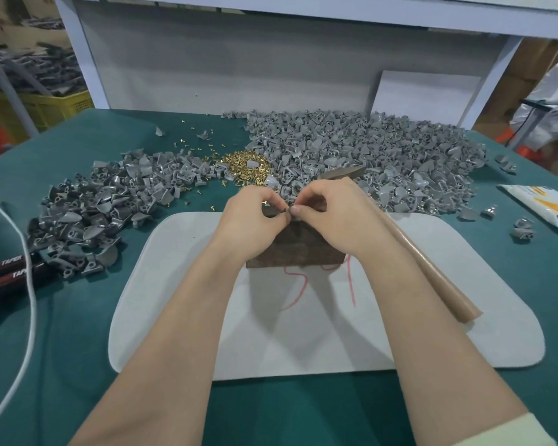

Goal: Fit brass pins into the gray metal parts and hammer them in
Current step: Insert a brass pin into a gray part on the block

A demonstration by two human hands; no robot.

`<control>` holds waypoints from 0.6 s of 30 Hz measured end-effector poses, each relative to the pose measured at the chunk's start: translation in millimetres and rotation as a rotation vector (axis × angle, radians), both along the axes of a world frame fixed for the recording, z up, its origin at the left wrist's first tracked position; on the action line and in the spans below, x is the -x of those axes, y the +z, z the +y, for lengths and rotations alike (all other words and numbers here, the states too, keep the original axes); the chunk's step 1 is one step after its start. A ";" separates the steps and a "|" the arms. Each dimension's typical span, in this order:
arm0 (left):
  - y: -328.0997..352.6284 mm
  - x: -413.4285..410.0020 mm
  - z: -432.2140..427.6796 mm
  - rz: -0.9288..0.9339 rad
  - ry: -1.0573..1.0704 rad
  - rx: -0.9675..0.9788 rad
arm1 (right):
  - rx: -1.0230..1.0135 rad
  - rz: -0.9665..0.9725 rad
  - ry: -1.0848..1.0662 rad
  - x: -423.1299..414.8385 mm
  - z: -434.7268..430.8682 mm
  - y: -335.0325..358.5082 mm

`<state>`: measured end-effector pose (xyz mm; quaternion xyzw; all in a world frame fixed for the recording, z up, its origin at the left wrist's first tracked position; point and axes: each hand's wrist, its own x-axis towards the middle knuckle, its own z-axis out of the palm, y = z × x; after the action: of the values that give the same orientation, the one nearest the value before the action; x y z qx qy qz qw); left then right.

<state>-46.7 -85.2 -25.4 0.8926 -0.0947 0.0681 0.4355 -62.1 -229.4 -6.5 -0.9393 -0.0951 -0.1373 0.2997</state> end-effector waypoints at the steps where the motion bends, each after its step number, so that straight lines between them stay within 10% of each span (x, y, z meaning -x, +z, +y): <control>1: 0.0 -0.1 -0.2 -0.002 0.000 -0.001 | 0.028 -0.013 -0.010 0.1 1.2 -0.5; 18: 0.4 0.7 -2.1 -0.022 0.013 -0.019 | 0.049 0.010 -0.108 -4.4 7.5 -5.6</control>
<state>-47.4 -87.2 -25.0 0.8964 -0.0944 0.0800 0.4255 -57.7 -222.0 -12.0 -0.9508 -0.0461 -0.1461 0.2692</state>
